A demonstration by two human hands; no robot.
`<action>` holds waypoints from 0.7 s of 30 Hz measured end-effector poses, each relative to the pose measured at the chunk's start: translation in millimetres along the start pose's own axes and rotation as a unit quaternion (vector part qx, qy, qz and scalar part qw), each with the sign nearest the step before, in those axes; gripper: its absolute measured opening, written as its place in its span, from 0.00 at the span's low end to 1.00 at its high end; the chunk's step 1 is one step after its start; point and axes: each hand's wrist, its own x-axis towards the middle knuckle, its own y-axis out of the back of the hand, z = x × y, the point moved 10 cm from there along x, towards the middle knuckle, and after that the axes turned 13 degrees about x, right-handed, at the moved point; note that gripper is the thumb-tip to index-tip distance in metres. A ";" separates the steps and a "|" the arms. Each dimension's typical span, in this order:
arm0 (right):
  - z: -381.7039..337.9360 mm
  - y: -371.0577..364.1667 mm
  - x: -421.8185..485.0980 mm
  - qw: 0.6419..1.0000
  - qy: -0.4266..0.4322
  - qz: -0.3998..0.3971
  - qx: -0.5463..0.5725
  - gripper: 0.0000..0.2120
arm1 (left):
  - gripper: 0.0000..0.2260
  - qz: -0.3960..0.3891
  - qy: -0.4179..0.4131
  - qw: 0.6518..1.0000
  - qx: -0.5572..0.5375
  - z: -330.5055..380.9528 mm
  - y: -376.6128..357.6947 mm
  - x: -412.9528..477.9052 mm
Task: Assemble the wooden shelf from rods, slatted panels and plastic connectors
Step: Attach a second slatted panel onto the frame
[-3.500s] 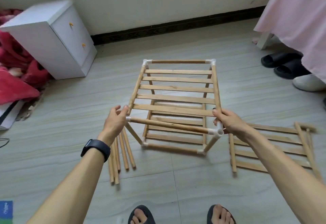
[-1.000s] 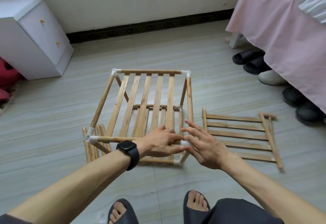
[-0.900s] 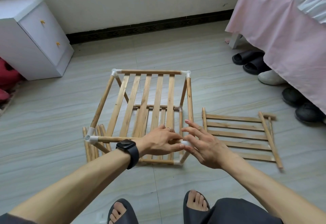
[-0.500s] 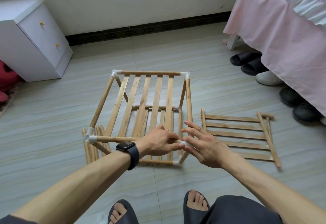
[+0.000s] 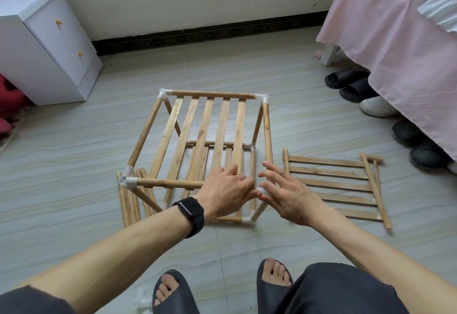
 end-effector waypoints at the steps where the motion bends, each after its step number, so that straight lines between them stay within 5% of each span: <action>1: 0.7 0.6 -0.5 1.000 0.001 0.004 -0.001 0.19 | 0.23 0.006 0.000 1.000 0.011 2.2 0.3 0.3; 12: 0.6 1.1 -1.0 1.000 -0.020 -0.012 -0.013 0.20 | 0.26 0.076 -0.022 0.994 0.073 6.3 7.8 1.2; 21: -0.5 2.0 5.0 0.998 -0.043 -0.020 -0.030 0.20 | 0.22 0.036 -0.041 0.996 -0.065 2.7 -0.8 7.0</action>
